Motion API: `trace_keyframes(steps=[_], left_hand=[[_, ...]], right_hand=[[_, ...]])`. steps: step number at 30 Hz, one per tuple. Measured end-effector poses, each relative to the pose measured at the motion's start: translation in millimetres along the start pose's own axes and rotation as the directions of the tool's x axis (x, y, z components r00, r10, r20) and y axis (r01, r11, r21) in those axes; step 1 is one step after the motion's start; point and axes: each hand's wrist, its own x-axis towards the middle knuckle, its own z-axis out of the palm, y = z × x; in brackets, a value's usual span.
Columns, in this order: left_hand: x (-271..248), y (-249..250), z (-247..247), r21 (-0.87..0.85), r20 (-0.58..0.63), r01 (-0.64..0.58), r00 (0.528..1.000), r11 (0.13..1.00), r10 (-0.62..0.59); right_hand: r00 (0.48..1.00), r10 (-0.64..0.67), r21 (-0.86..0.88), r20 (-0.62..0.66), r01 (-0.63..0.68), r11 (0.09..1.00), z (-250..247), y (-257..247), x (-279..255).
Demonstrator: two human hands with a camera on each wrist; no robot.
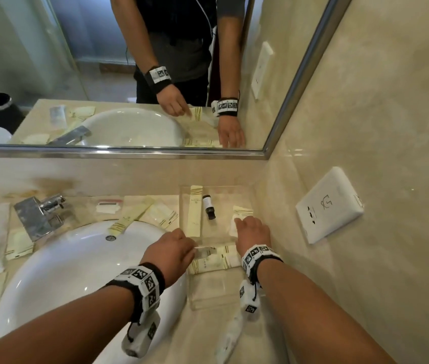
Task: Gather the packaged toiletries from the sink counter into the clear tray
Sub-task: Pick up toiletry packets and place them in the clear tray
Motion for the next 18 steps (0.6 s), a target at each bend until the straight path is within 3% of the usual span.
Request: trace_keyframes(steps=[5,11,18], left_hand=[[7.9,6.6,9.5,-0.029,-0.001,0.015,1.0,0.999,-0.015],[9.3,10.5,15.6,-0.015,0.028,0.083,0.996,0.996,-0.083],[24.8,15.8,17.3,0.066,0.054,0.014,0.998,0.998,-0.017]], right_hand=[[0.998,-0.022,0.062,-0.056,0.025,0.998,0.9,10.2,2.6],[0.999,-0.042,0.084,0.027,0.039,0.996,0.2,16.0,-11.8],[0.999,-0.007,0.065,-0.041,0.01,0.998,6.0,12.2,-14.7]])
